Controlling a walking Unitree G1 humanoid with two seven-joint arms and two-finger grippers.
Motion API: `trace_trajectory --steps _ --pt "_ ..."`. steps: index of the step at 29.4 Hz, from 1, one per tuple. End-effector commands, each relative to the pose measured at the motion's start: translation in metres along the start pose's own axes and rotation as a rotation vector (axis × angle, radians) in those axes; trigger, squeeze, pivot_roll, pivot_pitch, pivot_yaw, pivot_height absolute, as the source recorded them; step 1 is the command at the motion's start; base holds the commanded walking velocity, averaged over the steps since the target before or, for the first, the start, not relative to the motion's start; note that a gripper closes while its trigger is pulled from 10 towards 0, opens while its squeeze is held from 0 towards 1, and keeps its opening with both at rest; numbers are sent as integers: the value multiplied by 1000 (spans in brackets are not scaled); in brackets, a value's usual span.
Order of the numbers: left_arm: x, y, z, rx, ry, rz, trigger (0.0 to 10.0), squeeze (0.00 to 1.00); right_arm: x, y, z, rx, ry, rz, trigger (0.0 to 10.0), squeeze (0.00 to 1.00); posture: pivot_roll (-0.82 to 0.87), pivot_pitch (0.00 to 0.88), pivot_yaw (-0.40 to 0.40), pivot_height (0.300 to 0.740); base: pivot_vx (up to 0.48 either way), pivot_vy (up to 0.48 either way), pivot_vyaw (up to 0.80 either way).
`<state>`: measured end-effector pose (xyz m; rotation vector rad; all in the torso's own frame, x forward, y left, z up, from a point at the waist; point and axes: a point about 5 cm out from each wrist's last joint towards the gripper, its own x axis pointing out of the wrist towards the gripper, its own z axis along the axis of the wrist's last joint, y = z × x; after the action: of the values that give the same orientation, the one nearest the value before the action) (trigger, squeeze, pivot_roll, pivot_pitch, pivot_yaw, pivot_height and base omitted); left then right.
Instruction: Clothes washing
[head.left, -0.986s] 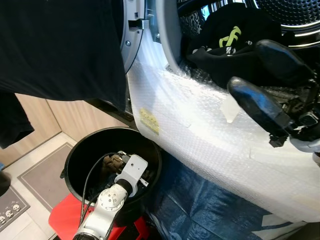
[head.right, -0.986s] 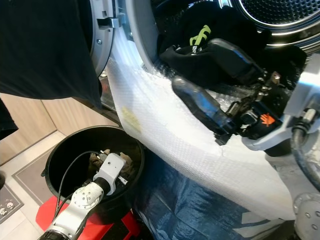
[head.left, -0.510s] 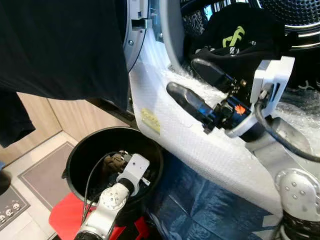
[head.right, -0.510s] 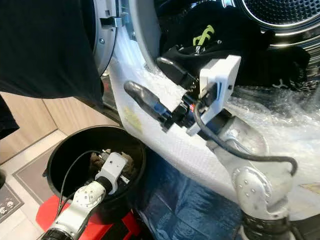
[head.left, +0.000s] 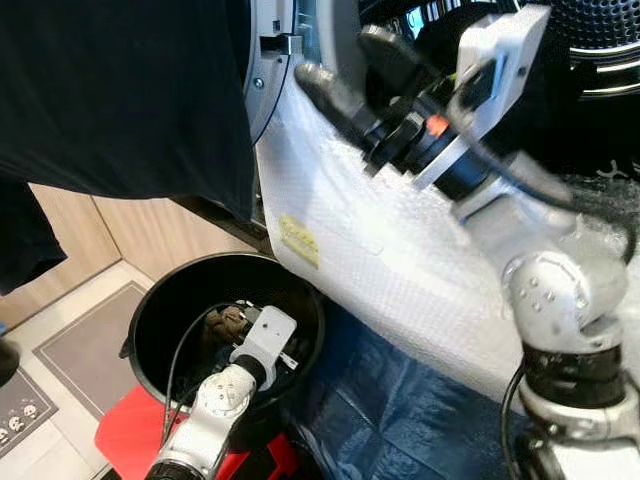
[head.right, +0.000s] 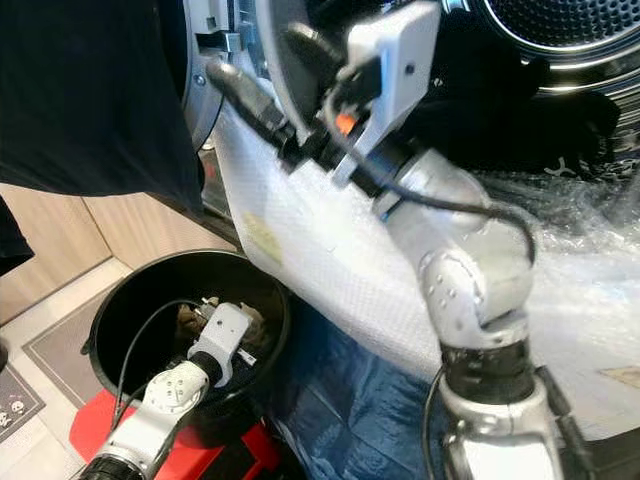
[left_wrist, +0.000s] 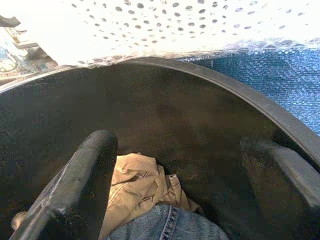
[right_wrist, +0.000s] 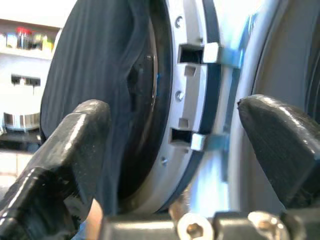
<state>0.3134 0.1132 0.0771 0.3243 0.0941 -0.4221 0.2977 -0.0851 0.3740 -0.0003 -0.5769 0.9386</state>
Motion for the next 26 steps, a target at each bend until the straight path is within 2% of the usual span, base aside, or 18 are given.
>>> trace_trajectory --steps 1,2,6,9,10,11,12,13,16,18,19,21,26 --pt "0 1 1 2 -2 -6 10000 0 2 -1 4 -64 39 13 10000 0 39 133 -56 740 0 0 0" --pt "0 2 2 1 -4 -4 10000 0 3 -5 4 -75 75 -11 10000 0 37 131 -57 740 0 0 0" --pt "0 1 2 -1 -4 -4 10000 0 7 -11 10 -84 96 -60 10000 0 32 132 -55 740 0 0 0" --pt "0 -2 1 1 -1 -20 10000 0 5 -1 24 -74 30 36 10000 0 20 139 -55 740 0 0 0" --pt "-1 -3 1 -3 -1 -21 10000 0 -1 4 30 -31 -19 87 10000 0 19 142 -55 740 0 0 0" --pt "-1 -3 1 -3 -1 -22 10000 0 -2 4 31 -23 -21 86 10000 0 19 142 -55 740 0 0 0" --pt "-1 -3 1 -3 -1 -23 10000 0 -2 4 29 -17 -16 77 10000 0 19 142 -55 740 0 0 0" --pt "-1 -4 1 -4 -1 -24 10000 0 -4 3 20 68 43 42 10000 0 18 145 -58 740 0 0 0" --pt "0 -4 0 -5 3 -22 10000 0 -7 7 -7 88 160 6 10000 0 25 148 -66 740 0 0 0" --pt "0 -3 0 -5 3 -21 10000 0 -7 8 -10 89 176 6 10000 0 25 148 -66 740 0 0 0" --pt "1 -3 1 -8 3 -18 10000 0 -7 10 -17 126 200 1 10000 0 21 150 -66 740 0 0 0" --pt "1 -2 1 -8 2 -17 10000 0 -6 11 -19 150 210 2 10000 0 21 150 -66 740 0 0 0" --pt "1 -3 1 -8 3 -23 10000 0 -4 15 -18 143 244 45 10000 0 15 153 -68 740 0 0 0"
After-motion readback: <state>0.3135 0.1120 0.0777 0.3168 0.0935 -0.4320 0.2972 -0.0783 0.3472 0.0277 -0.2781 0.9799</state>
